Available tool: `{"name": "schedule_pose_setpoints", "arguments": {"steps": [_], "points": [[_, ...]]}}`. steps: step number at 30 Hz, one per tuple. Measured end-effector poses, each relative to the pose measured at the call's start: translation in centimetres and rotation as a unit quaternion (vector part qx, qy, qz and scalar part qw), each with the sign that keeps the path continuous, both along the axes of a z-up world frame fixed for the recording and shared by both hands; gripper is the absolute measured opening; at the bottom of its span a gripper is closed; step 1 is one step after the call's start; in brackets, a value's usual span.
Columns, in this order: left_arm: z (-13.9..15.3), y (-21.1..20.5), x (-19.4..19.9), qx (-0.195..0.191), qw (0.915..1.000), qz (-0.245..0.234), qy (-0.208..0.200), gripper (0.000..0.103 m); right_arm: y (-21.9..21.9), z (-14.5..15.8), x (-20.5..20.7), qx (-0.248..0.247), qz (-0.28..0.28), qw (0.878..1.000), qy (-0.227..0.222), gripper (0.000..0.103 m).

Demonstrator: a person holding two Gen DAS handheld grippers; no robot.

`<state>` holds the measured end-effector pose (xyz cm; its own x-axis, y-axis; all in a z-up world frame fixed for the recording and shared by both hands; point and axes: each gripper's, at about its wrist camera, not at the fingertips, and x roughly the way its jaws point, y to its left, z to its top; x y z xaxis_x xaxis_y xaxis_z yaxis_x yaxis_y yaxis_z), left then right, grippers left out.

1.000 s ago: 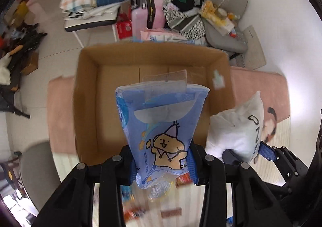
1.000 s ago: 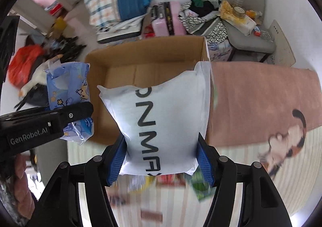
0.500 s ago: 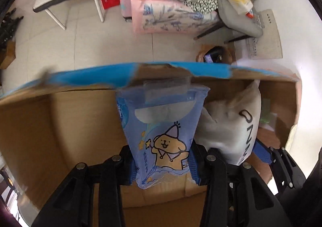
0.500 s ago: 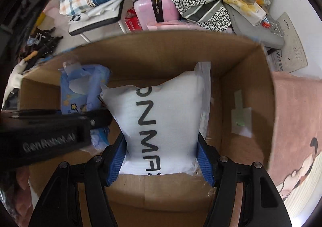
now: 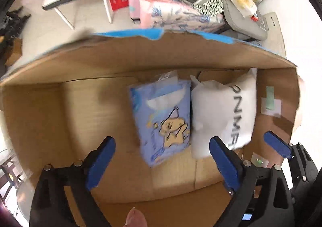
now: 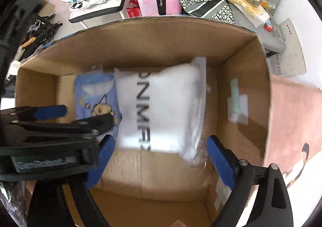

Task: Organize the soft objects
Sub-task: 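Carry both items into the cardboard box and open both tools, then lift both tools out of the box back toward the table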

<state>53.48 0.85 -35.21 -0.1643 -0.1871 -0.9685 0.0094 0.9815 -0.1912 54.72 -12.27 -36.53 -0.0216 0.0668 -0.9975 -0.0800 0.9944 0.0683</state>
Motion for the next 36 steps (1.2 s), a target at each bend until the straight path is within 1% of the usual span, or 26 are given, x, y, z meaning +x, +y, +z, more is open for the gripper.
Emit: {"name": "schedule_pose_setpoints", "arguments": {"steps": [2, 3, 4, 7, 10, 14, 17, 19, 21, 22, 23, 25, 26, 28, 29, 31, 32, 34, 36], "points": [[1.6, 0.3, -1.1, 0.016, 0.9997, -0.002, -0.018, 0.097, -0.1, 1.0, -1.0, -0.012, 0.005, 1.000, -0.004, 0.103], [2.3, 0.5, -1.6, 0.019, 0.9995, -0.001, -0.026, 0.101, -0.2, 1.4, -1.4, -0.015, 0.006, 1.000, -0.005, 0.103], [3.0, 0.6, -2.1, 0.024, 0.9991, 0.000, -0.035, 0.102, -0.3, 1.9, -2.0, -0.017, 0.007, 1.000, -0.008, 0.103], [5.5, 1.0, -4.0, 0.041, 0.9971, 0.003, -0.064, 0.102, -0.3, 3.4, -3.8, -0.021, 0.006, 1.000, -0.015, 0.103], [7.7, 1.0, -5.7, 0.061, 0.9941, 0.004, -0.090, 0.102, -0.3, 5.6, -5.5, -0.027, 0.012, 0.999, -0.034, 0.103], [10.8, 0.9, -7.9, 0.073, 0.9901, 0.007, -0.119, 0.102, 0.1, 8.5, -7.4, -0.027, 0.020, 0.998, -0.058, 0.103], [13.9, 0.7, -9.7, 0.082, 0.9834, 0.023, -0.160, 0.102, 0.1, 11.1, -9.0, -0.008, 0.025, 0.997, -0.072, 0.103], [15.7, 0.5, -11.5, 0.094, 0.9768, 0.025, -0.191, 0.102, -0.3, 12.5, -10.7, 0.001, 0.035, 0.996, -0.081, 0.103], [17.3, 0.1, -14.3, 0.118, 0.9652, 0.016, -0.233, 0.102, -1.0, 13.5, -12.9, 0.002, 0.037, 0.995, -0.096, 0.103], [17.6, -0.3, -15.5, 0.128, 0.9610, 0.010, -0.245, 0.102, -1.6, 13.8, -14.5, 0.000, 0.040, 0.994, -0.102, 0.103], [17.5, -0.6, -17.3, 0.137, 0.9576, 0.001, -0.254, 0.102, -2.2, 13.7, -15.9, -0.005, 0.044, 0.994, -0.102, 0.103], [16.5, -1.1, -19.9, 0.143, 0.9573, -0.016, -0.251, 0.102, -3.4, 13.0, -18.3, -0.016, 0.048, 0.994, -0.093, 0.103], [15.1, -1.6, -21.5, 0.145, 0.9596, -0.030, -0.239, 0.102, -4.3, 11.9, -19.9, -0.021, 0.055, 0.995, -0.082, 0.103], [12.4, -2.7, -23.6, 0.153, 0.9640, -0.060, -0.209, 0.102, -5.5, 9.7, -21.9, -0.038, 0.066, 0.995, -0.060, 0.103], [10.5, -3.3, -24.6, 0.154, 0.9669, -0.078, -0.188, 0.102, -6.2, 7.8, -23.0, -0.053, 0.073, 0.995, -0.042, 0.103], [7.0, -4.3, -25.8, 0.151, 0.9718, -0.103, -0.149, 0.100, -7.2, 5.0, -24.3, -0.066, 0.081, 0.994, -0.014, 0.103], [5.4, -4.7, -26.3, 0.154, 0.9726, -0.111, -0.134, 0.100, -7.8, 3.1, -25.0, -0.070, 0.080, 0.994, 0.004, 0.103], [2.6, -5.7, -27.1, 0.165, 0.9718, -0.127, -0.112, 0.100, -8.3, 0.6, -25.5, -0.069, 0.081, 0.994, 0.024, 0.103], [0.7, -6.8, -27.7, 0.162, 0.9720, -0.138, -0.099, 0.100, -8.4, -1.2, -26.0, -0.070, 0.085, 0.994, 0.029, 0.103]]}}
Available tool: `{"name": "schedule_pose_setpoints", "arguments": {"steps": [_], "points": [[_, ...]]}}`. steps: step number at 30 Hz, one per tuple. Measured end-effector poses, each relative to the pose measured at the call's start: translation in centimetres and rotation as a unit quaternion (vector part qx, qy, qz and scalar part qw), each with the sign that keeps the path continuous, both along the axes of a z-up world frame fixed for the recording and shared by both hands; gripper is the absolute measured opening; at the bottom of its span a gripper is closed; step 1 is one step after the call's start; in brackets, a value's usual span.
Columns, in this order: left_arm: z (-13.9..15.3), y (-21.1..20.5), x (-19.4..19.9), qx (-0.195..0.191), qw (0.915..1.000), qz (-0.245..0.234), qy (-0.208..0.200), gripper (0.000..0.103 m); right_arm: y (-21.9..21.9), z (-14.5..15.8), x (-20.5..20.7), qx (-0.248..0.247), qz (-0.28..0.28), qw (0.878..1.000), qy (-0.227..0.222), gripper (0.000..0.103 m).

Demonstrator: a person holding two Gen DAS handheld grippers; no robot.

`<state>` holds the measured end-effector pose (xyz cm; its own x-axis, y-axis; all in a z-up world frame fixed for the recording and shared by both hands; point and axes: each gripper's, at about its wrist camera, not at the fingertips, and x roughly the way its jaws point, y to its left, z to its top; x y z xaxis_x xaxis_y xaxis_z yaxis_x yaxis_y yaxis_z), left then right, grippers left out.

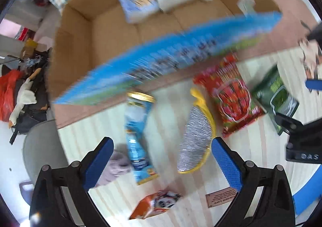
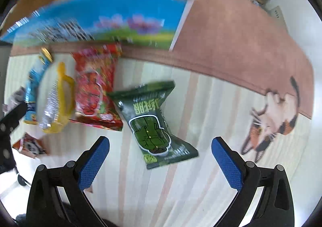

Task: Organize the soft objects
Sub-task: 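Lift both tools out of the box back toward the table, then grasp the green snack bag with the right tool while the left grasps the red snack bag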

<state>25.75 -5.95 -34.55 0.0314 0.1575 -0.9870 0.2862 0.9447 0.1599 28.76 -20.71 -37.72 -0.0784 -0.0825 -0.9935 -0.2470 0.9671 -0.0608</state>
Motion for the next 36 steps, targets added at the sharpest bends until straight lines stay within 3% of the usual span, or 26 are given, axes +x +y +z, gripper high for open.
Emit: {"name": "schedule_pose_setpoints", "arguments": {"steps": [2, 3, 5, 6, 7, 12, 17, 26, 29, 36], "points": [[-1.3, -0.6, -0.1, -0.012, 0.9997, 0.006, 0.018, 0.100, 0.1, -1.4, -0.1, 0.000, 0.000, 1.000, 0.003, 0.100], [-1.5, -0.9, 0.0, -0.018, 0.9994, 0.013, 0.025, 0.100, 0.1, -2.1, -0.1, 0.007, -0.004, 1.000, 0.010, 0.094], [-2.1, -1.3, 0.4, -0.025, 0.9982, 0.036, 0.041, 0.099, -0.3, -3.3, -0.2, 0.021, -0.021, 0.999, 0.027, 0.072], [-2.1, -1.4, 0.7, -0.047, 0.9965, 0.048, 0.050, 0.099, -0.6, -3.6, -0.3, 0.019, -0.026, 0.999, 0.032, 0.053], [-2.2, -1.5, 1.1, -0.069, 0.9939, 0.063, 0.058, 0.099, -1.1, -3.6, -0.6, 0.028, -0.036, 0.998, 0.037, 0.045], [-2.6, -2.7, 2.7, -0.107, 0.9861, 0.099, 0.080, 0.073, -4.7, -3.7, -2.0, 0.029, -0.090, 0.994, 0.059, 0.042], [-4.1, -5.0, 4.6, -0.116, 0.9817, 0.120, 0.091, 0.073, -7.8, -3.7, -3.2, 0.040, -0.135, 0.988, 0.059, 0.042], [-7.4, -7.9, 7.0, -0.051, 0.9904, 0.106, 0.073, 0.074, -8.7, -3.8, -4.1, 0.044, -0.149, 0.986, 0.057, 0.042], [-7.7, -8.3, 6.4, -0.053, 0.9913, 0.089, 0.080, 0.048, -7.8, -4.3, -5.1, 0.045, -0.138, 0.987, 0.066, 0.039], [-8.2, -8.4, 0.9, -0.030, 0.9935, 0.039, 0.102, 0.045, -6.3, -5.0, -8.6, 0.045, -0.104, 0.989, 0.099, 0.039]]}}
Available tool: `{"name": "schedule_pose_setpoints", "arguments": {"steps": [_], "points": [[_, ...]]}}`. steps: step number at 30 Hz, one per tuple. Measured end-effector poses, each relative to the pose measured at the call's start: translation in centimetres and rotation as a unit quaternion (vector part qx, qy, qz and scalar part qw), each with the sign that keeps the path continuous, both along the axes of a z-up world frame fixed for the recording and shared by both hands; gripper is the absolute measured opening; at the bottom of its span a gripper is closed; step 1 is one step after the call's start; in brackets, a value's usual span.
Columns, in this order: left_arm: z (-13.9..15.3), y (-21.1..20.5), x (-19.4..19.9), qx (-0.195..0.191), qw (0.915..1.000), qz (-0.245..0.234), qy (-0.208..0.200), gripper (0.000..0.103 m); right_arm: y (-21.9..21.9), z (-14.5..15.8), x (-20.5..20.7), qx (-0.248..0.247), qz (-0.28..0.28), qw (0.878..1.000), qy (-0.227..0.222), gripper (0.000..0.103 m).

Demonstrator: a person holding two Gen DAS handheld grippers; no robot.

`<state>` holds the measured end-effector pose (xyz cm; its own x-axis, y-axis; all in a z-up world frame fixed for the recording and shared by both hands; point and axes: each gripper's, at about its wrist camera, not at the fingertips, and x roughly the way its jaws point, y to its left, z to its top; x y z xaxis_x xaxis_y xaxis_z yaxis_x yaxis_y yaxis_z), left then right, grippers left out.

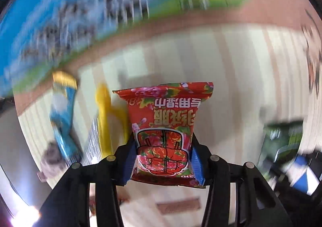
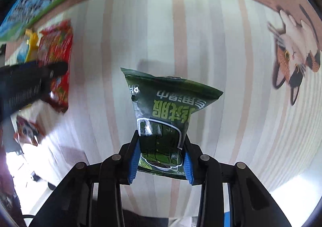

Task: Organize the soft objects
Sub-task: 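Grasp the green snack bag with the right tool while the left grasps the red snack bag, then lower both snack bags into the cardboard box and open both tools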

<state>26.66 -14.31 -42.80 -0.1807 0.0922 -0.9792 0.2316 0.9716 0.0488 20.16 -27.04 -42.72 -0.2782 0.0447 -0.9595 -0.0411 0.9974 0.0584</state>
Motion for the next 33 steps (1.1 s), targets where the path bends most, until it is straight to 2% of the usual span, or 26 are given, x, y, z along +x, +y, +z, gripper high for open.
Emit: {"name": "schedule_pose_setpoints", "arguments": {"steps": [2, 4, 7, 9, 11, 14, 16, 17, 21, 24, 27, 30, 33], "points": [[-0.4, 0.4, -1.5, -0.006, 0.9999, -0.001, 0.012, 0.047, 0.2, -0.1, -0.9, 0.000, 0.008, 1.000, 0.001, 0.039], [-1.1, 0.6, -2.2, -0.010, 0.9997, 0.009, 0.022, 0.052, 0.5, -0.1, -1.2, -0.006, 0.013, 1.000, -0.003, 0.040], [-1.1, 0.9, -1.8, -0.020, 0.9991, 0.034, 0.018, 0.055, 0.8, -1.0, -1.5, -0.018, 0.010, 1.000, 0.000, 0.041], [-0.9, 2.5, -2.2, -0.022, 0.9989, 0.040, 0.015, 0.048, 1.2, -1.5, -1.5, -0.021, 0.008, 1.000, 0.001, 0.043], [-0.6, 2.7, -3.4, -0.022, 0.9988, 0.044, 0.007, 0.044, 0.9, -1.7, -1.7, -0.023, 0.002, 1.000, -0.004, 0.041], [2.1, 4.1, -4.3, -0.021, 0.9987, 0.043, -0.015, 0.043, 1.1, -0.2, -2.2, -0.004, -0.004, 1.000, -0.014, 0.038], [4.7, 4.1, -4.5, -0.036, 0.9977, 0.050, -0.030, 0.043, 1.4, 1.3, -2.6, 0.013, -0.003, 1.000, -0.026, 0.038], [5.8, 5.3, -4.7, -0.046, 0.9968, 0.052, -0.039, 0.043, 3.5, 3.0, -3.1, 0.028, -0.007, 0.999, -0.038, 0.038], [13.1, 6.8, -4.3, -0.088, 0.9889, 0.071, -0.096, 0.043, 4.7, 9.3, -1.9, 0.074, -0.003, 0.993, -0.087, 0.038], [18.4, 8.9, -2.2, -0.117, 0.9789, 0.088, -0.143, 0.043, 5.8, 14.9, 1.4, 0.102, 0.010, 0.986, -0.133, 0.038], [21.7, 11.1, 1.4, -0.135, 0.9706, 0.106, -0.169, 0.043, 6.9, 19.1, 6.0, 0.123, 0.023, 0.979, -0.160, 0.038], [22.8, 12.9, 6.8, -0.108, 0.9693, 0.117, -0.187, 0.043, 9.0, 20.3, 12.4, 0.100, 0.039, 0.977, -0.182, 0.038], [21.0, 15.6, 12.7, -0.080, 0.9726, 0.134, -0.172, 0.043, 10.7, 18.9, 18.5, 0.083, 0.044, 0.981, -0.168, 0.038]]}}
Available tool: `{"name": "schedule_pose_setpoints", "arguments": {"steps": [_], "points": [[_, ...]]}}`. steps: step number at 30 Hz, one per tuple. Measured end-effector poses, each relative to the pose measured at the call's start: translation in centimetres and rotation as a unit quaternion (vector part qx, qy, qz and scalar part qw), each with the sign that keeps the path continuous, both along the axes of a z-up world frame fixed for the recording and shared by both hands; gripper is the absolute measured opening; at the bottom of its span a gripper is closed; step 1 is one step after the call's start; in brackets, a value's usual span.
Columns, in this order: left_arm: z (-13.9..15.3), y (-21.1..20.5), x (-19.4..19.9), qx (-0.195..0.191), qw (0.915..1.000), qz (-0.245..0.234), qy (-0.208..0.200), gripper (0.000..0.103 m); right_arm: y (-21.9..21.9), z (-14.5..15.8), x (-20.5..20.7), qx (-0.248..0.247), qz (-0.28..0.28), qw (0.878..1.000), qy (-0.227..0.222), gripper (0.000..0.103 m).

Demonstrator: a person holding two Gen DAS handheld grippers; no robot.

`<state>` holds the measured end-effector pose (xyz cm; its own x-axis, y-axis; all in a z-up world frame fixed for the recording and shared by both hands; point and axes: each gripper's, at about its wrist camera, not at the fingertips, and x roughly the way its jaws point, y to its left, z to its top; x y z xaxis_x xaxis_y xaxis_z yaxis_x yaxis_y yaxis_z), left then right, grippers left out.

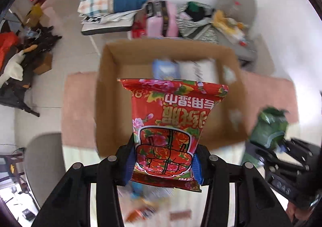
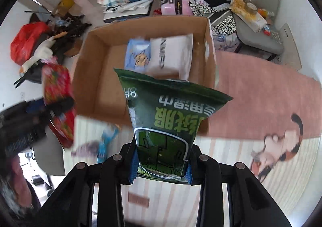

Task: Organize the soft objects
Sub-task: 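Lower both snack bags into the cardboard box and open both tools, then move both tools back over the remaining items on the table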

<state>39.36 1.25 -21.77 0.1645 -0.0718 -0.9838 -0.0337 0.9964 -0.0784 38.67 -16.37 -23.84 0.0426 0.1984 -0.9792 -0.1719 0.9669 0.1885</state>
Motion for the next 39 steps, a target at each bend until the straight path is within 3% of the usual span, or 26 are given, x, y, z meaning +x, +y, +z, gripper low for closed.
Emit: {"name": "schedule_pose_setpoints", "arguments": {"steps": [5, 8, 12, 19, 22, 24, 26, 28, 30, 32, 33, 36, 39], "points": [[-6.3, 3.1, 8.1, 0.030, 0.9969, -0.001, 0.073, 0.043, 1.4, -5.5, 6.6, -0.048, 0.002, 0.998, 0.044, 0.038], [-9.7, 3.4, 11.2, 0.041, 0.9926, -0.007, 0.114, 0.043, 2.3, -9.7, 7.9, -0.064, 0.006, 0.995, 0.081, 0.038], [-13.1, 3.5, 13.7, 0.050, 0.9880, -0.008, 0.146, 0.043, 3.2, -13.0, 8.1, -0.073, 0.014, 0.991, 0.110, 0.038], [-16.1, 1.8, 14.9, 0.062, 0.9804, -0.033, 0.184, 0.044, 4.0, -16.5, 8.0, -0.088, 0.027, 0.985, 0.145, 0.038], [-16.0, 1.7, 15.0, 0.042, 0.9811, -0.033, 0.186, 0.046, 4.0, -17.1, 8.2, -0.098, 0.030, 0.982, 0.158, 0.044], [-14.9, 1.7, 14.9, 0.027, 0.9818, -0.030, 0.185, 0.050, 3.9, -16.8, 8.7, -0.092, 0.022, 0.983, 0.160, 0.069], [-13.5, 1.6, 14.8, 0.015, 0.9845, -0.033, 0.172, 0.063, 3.8, -15.6, 9.0, -0.066, 0.016, 0.985, 0.156, 0.078], [-11.8, 1.7, 14.5, 0.013, 0.9879, -0.032, 0.151, 0.072, 3.6, -13.9, 9.3, -0.071, 0.005, 0.988, 0.140, 0.090], [-9.7, 1.7, 13.8, 0.007, 0.9910, -0.032, 0.130, 0.091, 3.4, -12.2, 9.3, -0.076, 0.001, 0.990, 0.120, 0.091], [-7.8, 1.6, 12.7, 0.007, 0.9941, -0.035, 0.103, 0.098, 3.2, -10.8, 9.3, -0.082, -0.008, 0.991, 0.105, 0.095], [-6.8, 1.5, 11.9, 0.011, 0.9953, -0.041, 0.088, 0.101, 3.3, -10.0, 9.2, -0.082, -0.011, 0.992, 0.095, 0.103], [-4.9, 1.1, 9.6, 0.037, 0.9966, -0.053, 0.051, 0.103, 3.0, -7.9, 9.4, -0.086, -0.023, 0.994, 0.057, 0.103], [-3.7, 1.2, 7.7, 0.039, 0.9974, -0.050, 0.034, 0.103, 3.2, -5.7, 8.4, -0.084, -0.027, 0.996, 0.020, 0.103]]}}
